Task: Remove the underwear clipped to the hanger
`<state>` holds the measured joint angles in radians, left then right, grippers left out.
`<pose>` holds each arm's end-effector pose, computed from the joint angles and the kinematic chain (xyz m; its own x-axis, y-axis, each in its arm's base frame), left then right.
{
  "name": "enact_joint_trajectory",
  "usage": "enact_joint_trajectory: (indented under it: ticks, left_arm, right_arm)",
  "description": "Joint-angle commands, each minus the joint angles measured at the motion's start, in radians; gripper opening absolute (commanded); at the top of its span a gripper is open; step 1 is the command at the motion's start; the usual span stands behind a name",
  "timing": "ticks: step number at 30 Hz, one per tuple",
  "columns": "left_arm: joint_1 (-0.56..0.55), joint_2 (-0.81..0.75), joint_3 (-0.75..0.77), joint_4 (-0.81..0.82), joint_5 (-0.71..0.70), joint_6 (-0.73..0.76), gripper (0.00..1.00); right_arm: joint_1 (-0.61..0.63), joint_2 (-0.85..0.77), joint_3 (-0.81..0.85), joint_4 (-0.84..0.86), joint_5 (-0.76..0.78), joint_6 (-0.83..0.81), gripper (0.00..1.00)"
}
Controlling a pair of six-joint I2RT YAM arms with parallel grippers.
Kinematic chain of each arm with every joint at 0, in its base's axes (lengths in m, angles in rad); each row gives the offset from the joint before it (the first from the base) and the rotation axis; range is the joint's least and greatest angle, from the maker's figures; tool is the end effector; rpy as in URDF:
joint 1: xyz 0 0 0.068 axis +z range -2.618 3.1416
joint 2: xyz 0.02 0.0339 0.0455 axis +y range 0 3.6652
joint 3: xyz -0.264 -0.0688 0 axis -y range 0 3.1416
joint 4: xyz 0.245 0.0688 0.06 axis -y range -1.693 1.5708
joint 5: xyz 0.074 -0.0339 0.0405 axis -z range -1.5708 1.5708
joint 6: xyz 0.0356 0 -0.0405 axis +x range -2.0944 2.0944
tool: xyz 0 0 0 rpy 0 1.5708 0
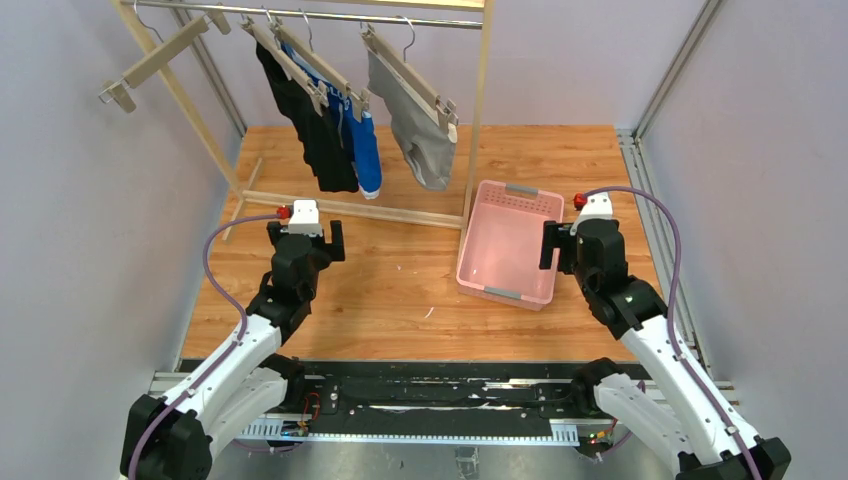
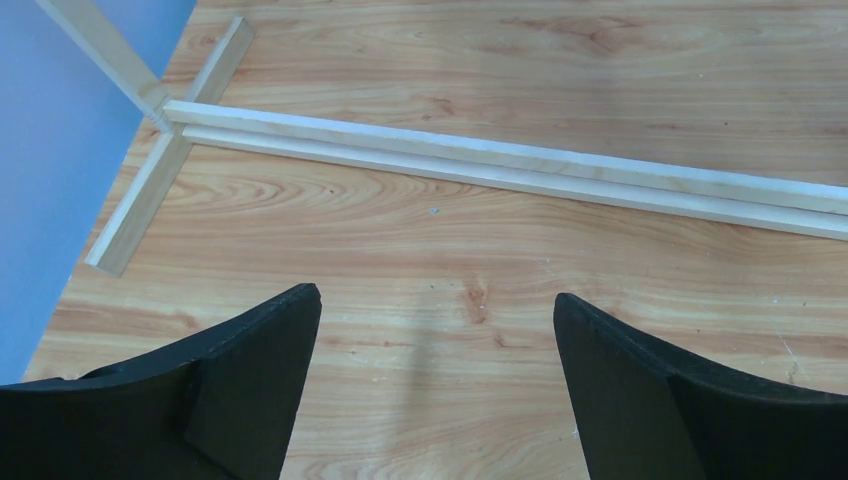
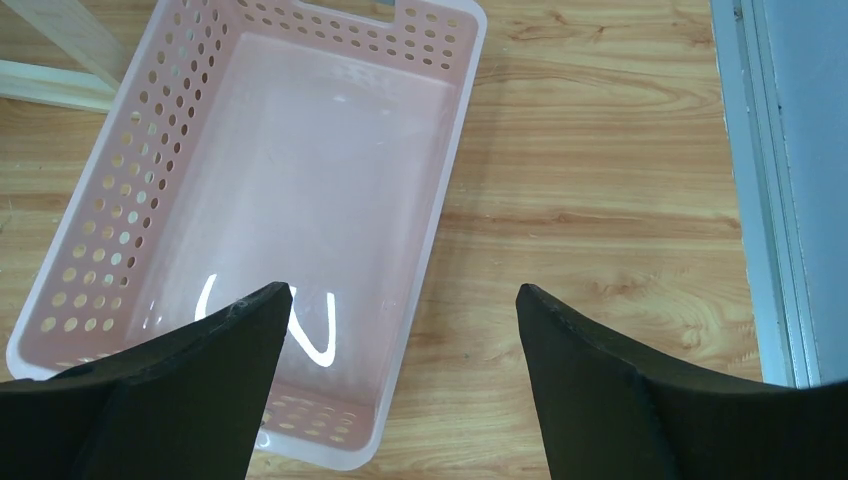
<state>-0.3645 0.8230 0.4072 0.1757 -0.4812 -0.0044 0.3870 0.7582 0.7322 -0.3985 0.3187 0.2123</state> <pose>0.1847 -0.0528 0.2379 -0.2217 0.0804 -0.9718 -0.1050 0.9888 0.1058 0.1644 0.0550 0.3042 -0.3927 0.0561 -0.9180 -0.0115 0.9978 0.0659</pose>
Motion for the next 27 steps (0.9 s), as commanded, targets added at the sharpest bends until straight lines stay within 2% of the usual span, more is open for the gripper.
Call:
enact_joint_trajectory:
  ticks: [1,13,17,21,27]
  left_arm:
    - [-0.008,-0.005,0.006,-0.011,0.01,0.003,0.98]
    - [-0.015,0.021,0.021,-0.031,0.028,0.01,0.98]
    - [-0.033,0.024,0.077,-0.077,0.075,0.011,0.98]
    - [-0.115,0.037,0.184,-0.144,0.078,0.027,0.98]
    - [-0.348,0.162,0.386,-0.255,-0.088,0.105,0.98]
  right_arm:
    - [0.018,-0.024,0.013,-0.005,0.016,0.007,0.85]
    - [0.018,-0.018,0.02,-0.023,0.021,0.015,0.86]
    - [0.018,-0.023,0.017,-0.009,-0.024,0.007,0.86]
    - [0.018,-0.045,-0.004,0.019,-0.095,-0.014,0.86]
    - [0.019,-0.088,-0.045,0.054,-0.143,-0.031,0.86]
